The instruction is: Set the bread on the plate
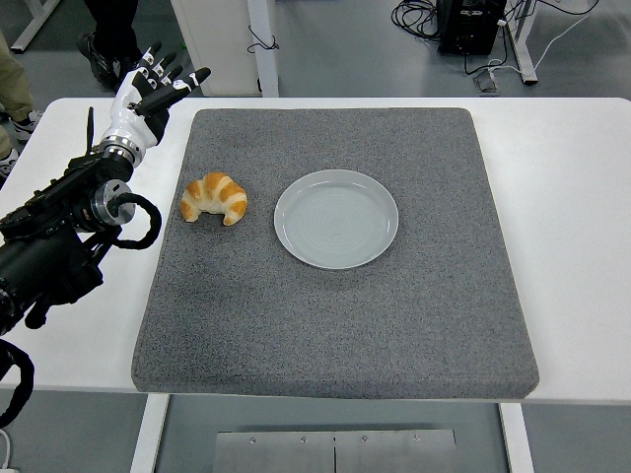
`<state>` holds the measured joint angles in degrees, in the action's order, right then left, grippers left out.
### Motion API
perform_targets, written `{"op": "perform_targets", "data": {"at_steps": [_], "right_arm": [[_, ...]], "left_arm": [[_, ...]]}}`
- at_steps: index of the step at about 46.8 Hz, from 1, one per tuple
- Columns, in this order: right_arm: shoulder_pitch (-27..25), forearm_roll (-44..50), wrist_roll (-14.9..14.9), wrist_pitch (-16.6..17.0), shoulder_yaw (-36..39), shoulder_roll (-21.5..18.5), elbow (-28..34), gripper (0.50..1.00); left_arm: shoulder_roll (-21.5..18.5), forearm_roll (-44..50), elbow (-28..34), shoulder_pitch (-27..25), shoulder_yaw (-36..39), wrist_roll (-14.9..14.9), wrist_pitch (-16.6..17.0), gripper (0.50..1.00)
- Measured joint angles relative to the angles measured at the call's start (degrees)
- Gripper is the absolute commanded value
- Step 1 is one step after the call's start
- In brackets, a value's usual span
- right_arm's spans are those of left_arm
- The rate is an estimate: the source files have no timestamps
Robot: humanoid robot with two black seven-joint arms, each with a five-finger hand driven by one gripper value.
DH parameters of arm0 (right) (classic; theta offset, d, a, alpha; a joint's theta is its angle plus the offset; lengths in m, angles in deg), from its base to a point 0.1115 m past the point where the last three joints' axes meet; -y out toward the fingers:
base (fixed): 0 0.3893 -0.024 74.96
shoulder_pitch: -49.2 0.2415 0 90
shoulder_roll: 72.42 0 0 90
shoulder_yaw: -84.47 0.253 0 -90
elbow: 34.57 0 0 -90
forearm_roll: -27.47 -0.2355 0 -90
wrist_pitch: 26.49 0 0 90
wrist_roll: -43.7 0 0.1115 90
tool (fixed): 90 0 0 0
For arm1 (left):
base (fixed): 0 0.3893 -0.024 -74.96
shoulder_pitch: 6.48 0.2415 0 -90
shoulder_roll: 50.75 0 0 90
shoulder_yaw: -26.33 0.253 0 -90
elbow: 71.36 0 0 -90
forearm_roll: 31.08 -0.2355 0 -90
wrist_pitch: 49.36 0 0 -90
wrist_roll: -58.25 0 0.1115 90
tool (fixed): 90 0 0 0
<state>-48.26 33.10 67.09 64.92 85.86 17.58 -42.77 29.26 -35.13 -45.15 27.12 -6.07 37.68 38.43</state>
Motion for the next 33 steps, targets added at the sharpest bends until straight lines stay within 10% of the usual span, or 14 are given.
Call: {"op": "perform_targets", "data": {"at_steps": [33], "right_arm": [[0.0, 0.0, 0.0, 0.0, 0.0, 0.0, 0.0, 1.000]], "left_arm": [[0.1, 0.7, 0.8, 0.1, -0.4, 0.4, -0.7, 0.981]]}}
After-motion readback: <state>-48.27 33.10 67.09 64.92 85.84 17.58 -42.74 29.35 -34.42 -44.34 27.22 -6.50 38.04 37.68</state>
